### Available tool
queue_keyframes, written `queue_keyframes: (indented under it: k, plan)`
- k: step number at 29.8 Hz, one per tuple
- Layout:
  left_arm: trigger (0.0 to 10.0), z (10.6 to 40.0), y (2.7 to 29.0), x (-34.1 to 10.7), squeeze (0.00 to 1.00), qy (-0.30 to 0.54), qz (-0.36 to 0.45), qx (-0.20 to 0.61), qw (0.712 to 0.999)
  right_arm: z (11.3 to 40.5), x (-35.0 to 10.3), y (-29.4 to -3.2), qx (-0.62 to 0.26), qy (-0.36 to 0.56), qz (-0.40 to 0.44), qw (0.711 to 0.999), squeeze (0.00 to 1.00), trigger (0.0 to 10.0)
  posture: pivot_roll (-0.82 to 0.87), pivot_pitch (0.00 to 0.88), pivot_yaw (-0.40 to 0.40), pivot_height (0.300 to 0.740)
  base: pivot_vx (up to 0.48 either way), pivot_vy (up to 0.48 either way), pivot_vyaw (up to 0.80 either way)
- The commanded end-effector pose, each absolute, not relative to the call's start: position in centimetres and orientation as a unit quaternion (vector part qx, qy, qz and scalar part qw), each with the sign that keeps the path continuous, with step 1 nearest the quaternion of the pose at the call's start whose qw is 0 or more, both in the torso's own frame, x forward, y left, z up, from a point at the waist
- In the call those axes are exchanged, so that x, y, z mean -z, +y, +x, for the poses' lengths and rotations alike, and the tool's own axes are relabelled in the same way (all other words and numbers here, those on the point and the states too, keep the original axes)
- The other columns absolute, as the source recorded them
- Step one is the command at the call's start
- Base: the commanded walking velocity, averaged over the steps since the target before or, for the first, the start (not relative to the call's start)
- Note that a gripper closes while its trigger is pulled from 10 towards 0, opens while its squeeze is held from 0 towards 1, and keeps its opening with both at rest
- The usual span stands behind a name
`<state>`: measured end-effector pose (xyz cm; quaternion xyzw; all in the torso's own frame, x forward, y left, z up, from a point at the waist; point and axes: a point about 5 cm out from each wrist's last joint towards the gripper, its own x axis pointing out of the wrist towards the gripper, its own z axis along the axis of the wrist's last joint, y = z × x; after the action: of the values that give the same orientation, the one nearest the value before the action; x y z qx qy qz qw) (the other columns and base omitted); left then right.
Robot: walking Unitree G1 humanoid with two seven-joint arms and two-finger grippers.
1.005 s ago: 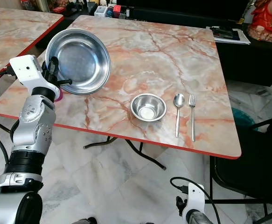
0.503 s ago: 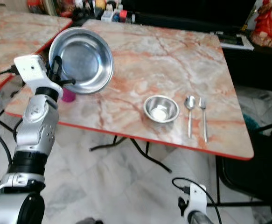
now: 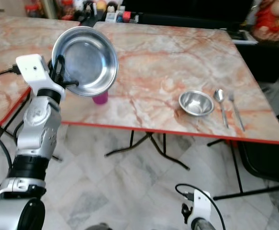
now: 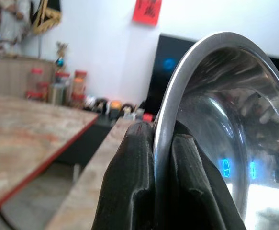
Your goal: Setting the table
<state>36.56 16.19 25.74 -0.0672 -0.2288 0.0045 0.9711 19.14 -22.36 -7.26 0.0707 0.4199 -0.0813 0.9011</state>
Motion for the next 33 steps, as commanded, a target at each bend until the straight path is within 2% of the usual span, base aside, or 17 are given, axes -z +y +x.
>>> queue_keyframes:
  k: [1, 10, 20, 33]
  plan:
    - [10.0, 36.3, 17.5, -26.3, 0.00, -0.241, -0.055, -0.024, 0.969, 19.3, 7.3, -21.9, 0.081, 0.419, 0.076, 0.901, 0.00, 10.0, 0.02, 0.108, -0.038, 0.740, 0.000, 0.480, 0.00]
    - [10.0, 36.1, 18.3, -26.3, 0.00, -0.240, -0.045, -0.035, 0.969, 19.4, 7.2, -22.0, 0.083, 0.417, 0.077, 0.902, 0.00, 10.0, 0.02, 0.123, -0.036, 0.740, 0.000, 0.480, 0.00]
    - [10.0, 34.7, 21.9, -24.1, 0.00, -0.206, -0.009, -0.073, 0.976, 19.4, 7.2, -22.0, 0.085, 0.413, 0.079, 0.903, 0.00, 10.0, 0.03, 0.138, -0.035, 0.740, 0.000, 0.480, 0.00]
    - [10.0, 33.0, 25.2, -20.3, 0.00, -0.140, 0.017, -0.120, 0.983, 19.5, 7.2, -22.0, 0.085, 0.412, 0.078, 0.904, 0.00, 10.0, 0.04, 0.136, -0.035, 0.740, 0.000, 0.480, 0.00]
